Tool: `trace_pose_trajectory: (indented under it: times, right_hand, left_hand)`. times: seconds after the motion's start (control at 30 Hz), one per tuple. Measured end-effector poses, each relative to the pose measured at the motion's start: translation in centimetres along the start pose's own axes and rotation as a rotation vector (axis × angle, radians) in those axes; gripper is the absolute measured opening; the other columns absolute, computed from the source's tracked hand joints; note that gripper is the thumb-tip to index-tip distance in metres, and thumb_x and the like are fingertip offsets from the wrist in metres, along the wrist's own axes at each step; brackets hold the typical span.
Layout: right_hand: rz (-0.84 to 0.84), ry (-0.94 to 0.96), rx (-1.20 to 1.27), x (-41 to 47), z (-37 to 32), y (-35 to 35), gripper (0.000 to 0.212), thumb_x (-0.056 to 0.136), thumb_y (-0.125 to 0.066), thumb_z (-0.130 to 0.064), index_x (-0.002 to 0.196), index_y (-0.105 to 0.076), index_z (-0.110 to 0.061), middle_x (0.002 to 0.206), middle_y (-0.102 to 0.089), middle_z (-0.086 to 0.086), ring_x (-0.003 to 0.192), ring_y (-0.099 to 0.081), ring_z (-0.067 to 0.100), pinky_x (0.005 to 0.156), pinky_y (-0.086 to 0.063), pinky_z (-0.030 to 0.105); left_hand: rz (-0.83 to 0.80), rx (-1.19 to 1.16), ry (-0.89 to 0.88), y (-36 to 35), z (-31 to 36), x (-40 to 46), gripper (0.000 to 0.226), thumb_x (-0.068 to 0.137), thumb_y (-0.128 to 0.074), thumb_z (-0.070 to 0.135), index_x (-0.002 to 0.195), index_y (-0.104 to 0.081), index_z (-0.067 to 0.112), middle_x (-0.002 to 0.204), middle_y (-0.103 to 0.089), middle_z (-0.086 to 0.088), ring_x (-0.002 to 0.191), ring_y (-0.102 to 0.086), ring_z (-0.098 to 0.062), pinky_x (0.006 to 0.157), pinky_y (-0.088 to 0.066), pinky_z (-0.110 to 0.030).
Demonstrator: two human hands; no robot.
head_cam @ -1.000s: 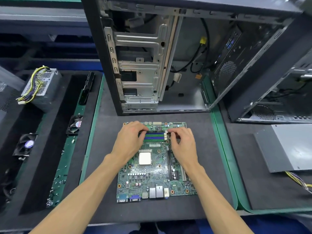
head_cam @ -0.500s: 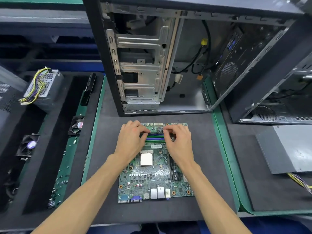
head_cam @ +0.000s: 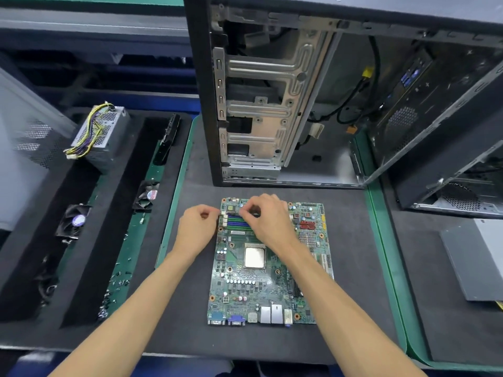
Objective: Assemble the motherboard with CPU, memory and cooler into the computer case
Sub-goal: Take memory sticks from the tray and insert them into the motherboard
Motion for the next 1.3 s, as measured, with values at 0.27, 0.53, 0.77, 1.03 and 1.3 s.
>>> trace_pose_trajectory:
  times: [0.27,0.53,0.77,1.03,1.3]
  right_hand:
    - [-0.099,-0.054,0.018,0.9,-0.6,-0.1,0.022,0.093,-0.07,-0.035,0.073,-0.061,-0.032,0.072,-0.057,-0.017,0.089,-0.05,0.016,0.086,-0.034,0.038]
    - [-0.123,-0.031,0.034,1.1,-0.7,0.2,0.02,0.093,-0.069,-0.026,0.073,-0.063,-0.026,0.073,-0.055,-0.01,0.09,-0.05,0.02,0.084,-0.043,0.038]
    - [-0.095,-0.004,0.038,1.1,-0.7,-0.1,0.016,0.093,-0.069,-0.024,0.077,-0.067,-0.022,0.072,-0.054,-0.01,0.09,-0.048,0.019,0.085,-0.043,0.038]
    - [-0.016,0.016,-0.03,0.3,0.2,2.1,0.015,0.099,-0.057,-0.035,0.101,-0.067,-0.025,0.089,-0.058,-0.008,0.096,-0.047,0.014,0.085,-0.041,0.034]
    - [-0.019,-0.379,0.032,-1.0,5.9,6.4,0.028,0.099,-0.054,-0.03,0.085,-0.071,-0.012,0.073,-0.068,0.002,0.074,-0.065,0.023,0.064,-0.051,0.03]
  left_hand:
    - [-0.1,-0.028,0.161,0.2,0.9,0.8,0.05,0.085,-0.072,0.049,0.069,-0.064,0.002,0.069,-0.049,-0.01,0.067,-0.044,-0.018,0.063,-0.035,-0.031]
    - [-0.051,-0.142,0.252,-0.6,1.9,0.9,0.026,0.076,-0.085,0.025,0.076,-0.071,0.002,0.064,-0.061,0.001,0.06,-0.052,-0.009,0.053,-0.037,-0.022]
    - [0.051,-0.137,0.264,-1.5,1.5,0.9,0.024,0.077,-0.082,0.024,0.065,-0.066,0.011,0.06,-0.061,0.004,0.061,-0.054,-0.012,0.052,-0.036,-0.025]
    - [0.096,0.354,-0.172,-2.2,3.6,0.4,0.017,0.083,-0.072,0.026,0.092,-0.059,0.033,0.1,-0.05,0.006,0.106,-0.048,-0.02,0.091,-0.037,-0.036]
    - [-0.025,0.379,-0.333,-7.0,5.5,-1.0,0.021,0.083,-0.07,0.055,0.088,-0.065,0.035,0.099,-0.046,0.009,0.1,-0.032,-0.012,0.093,-0.025,-0.031]
Point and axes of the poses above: each hand's wrist, its own x-axis towards the middle knuckle, its own y-axis out of the back of the hand, z = x × y, the point moved 1 cm from there along x, towards the middle knuckle
